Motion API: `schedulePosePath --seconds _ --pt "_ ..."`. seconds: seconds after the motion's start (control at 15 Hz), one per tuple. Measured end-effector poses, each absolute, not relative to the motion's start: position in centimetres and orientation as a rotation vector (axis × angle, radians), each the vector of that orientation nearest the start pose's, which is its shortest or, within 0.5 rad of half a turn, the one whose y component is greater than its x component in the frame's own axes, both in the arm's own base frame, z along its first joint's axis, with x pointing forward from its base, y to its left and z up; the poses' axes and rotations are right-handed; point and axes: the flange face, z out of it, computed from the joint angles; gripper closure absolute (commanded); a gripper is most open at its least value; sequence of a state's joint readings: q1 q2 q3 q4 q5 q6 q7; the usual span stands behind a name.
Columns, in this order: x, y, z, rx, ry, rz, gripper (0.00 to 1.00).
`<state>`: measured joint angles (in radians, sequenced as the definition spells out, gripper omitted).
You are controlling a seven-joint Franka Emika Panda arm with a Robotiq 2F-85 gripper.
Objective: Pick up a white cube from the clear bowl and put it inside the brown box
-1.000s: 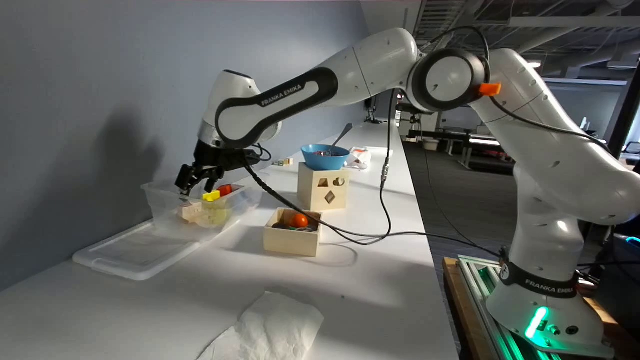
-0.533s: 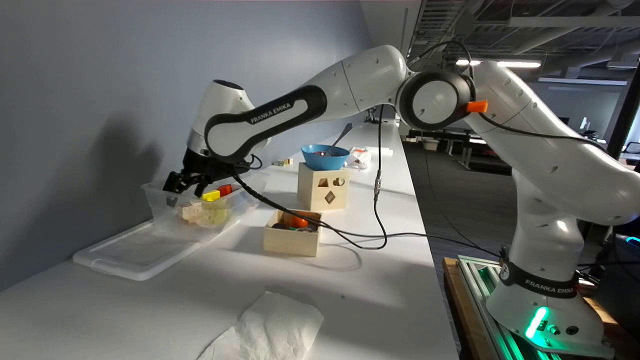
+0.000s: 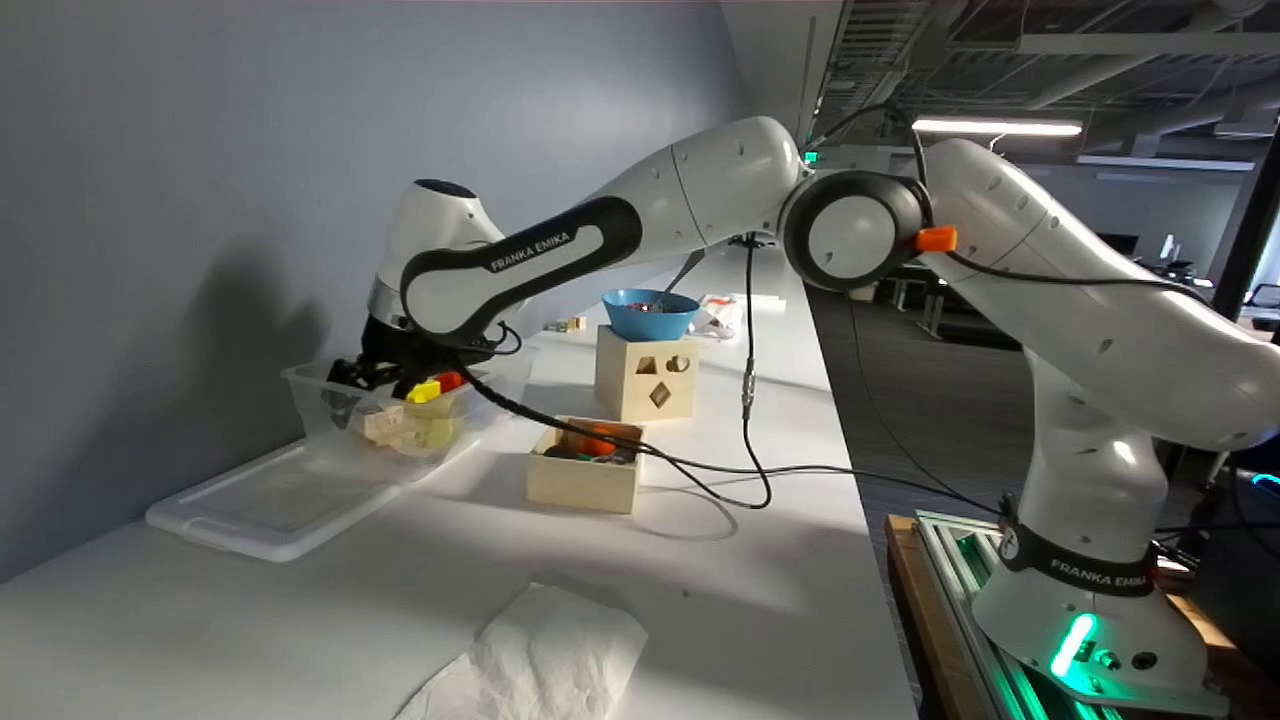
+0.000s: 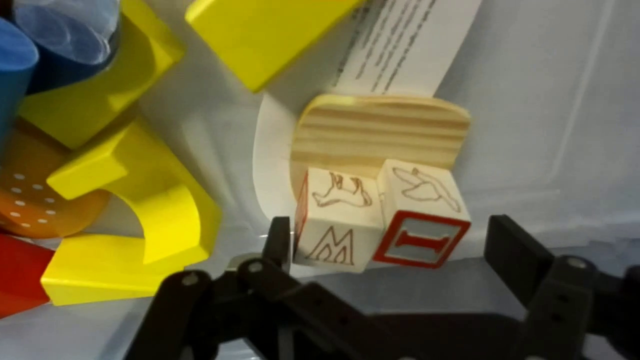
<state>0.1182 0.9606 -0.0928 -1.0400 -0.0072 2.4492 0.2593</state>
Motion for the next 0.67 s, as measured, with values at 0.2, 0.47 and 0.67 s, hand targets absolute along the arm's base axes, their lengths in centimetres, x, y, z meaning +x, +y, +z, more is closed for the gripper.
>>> schedulePosePath --seconds 0.2,0.47,0.67 --pt "81.4 6.1 30.0 -3.057 0.280 -0.682 0.28" --pt "81.5 6.8 29.9 -3.050 0.300 -0.689 0.56" --pt "81.6 6.9 30.4 -3.052 0.308 -0.702 0.58"
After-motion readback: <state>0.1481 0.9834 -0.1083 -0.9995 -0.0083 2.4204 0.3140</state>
